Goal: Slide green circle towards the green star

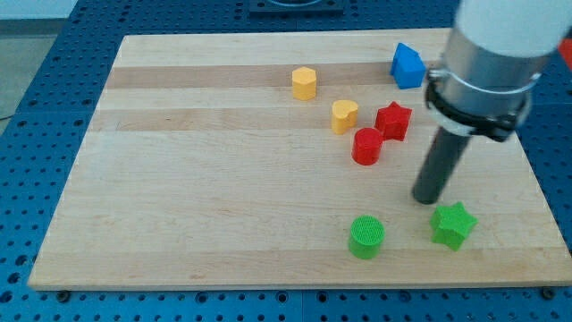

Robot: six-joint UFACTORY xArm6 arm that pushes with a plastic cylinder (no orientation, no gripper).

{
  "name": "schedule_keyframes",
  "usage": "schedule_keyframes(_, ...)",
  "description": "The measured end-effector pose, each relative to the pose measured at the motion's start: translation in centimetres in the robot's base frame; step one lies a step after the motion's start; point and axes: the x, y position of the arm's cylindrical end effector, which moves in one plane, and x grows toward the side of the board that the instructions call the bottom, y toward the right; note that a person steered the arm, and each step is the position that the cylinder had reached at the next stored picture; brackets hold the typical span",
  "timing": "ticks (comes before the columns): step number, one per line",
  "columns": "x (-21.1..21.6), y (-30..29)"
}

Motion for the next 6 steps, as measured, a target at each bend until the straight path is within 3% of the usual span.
schedule_keyframes(1,0.1,-8.1)
schedule_keyframes(2,3.8,-14.2)
schedule_keyframes(3,9.1,-14.6)
schedule_keyframes(6,7.3,-7.5)
